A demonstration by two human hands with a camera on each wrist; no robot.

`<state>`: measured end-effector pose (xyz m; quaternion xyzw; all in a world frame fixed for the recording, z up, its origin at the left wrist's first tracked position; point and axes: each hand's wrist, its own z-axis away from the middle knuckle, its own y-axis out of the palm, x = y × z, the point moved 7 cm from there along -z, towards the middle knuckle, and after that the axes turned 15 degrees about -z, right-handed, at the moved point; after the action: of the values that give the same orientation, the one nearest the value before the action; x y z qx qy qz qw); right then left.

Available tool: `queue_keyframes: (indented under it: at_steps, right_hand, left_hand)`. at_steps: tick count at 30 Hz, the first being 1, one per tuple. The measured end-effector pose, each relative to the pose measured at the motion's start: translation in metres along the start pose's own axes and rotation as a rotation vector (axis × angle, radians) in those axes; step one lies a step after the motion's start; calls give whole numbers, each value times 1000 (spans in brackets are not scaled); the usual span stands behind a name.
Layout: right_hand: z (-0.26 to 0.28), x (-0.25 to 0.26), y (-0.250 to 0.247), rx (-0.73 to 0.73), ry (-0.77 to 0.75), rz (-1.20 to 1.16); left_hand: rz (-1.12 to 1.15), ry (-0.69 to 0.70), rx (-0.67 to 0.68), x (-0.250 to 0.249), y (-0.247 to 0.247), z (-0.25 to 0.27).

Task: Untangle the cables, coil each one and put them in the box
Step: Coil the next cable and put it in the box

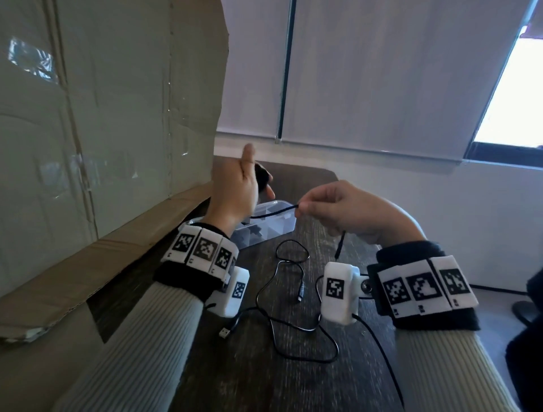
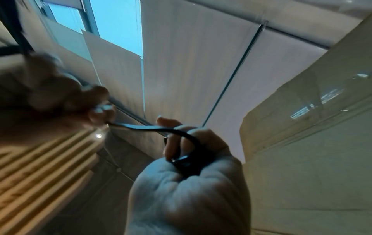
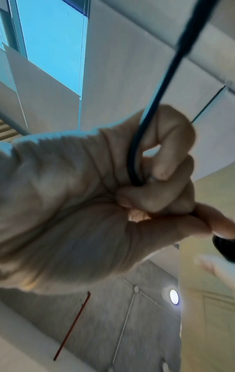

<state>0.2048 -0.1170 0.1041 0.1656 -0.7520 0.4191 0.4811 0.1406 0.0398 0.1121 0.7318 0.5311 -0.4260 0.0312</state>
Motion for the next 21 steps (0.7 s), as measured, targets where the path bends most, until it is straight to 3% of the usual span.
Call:
queue_keyframes:
  at_steps: [3, 6, 11, 16, 21]
  right_hand:
    - [5, 23, 0, -36, -141, 58]
    - [6, 33, -3, -91, -227, 93]
    - [4, 29, -17, -233, -298, -4]
    - [2, 24, -19, -239, -320, -113]
    - [2, 16, -9, -114, -204, -79]
  left_hand:
    - [-268, 169, 159, -12, 19, 7]
    - [-124, 170, 377, -16, 37, 19]
    - [93, 135, 555, -33, 40, 28]
    - [196, 86, 607, -39, 42, 34]
    - [151, 108, 489, -34, 42, 28]
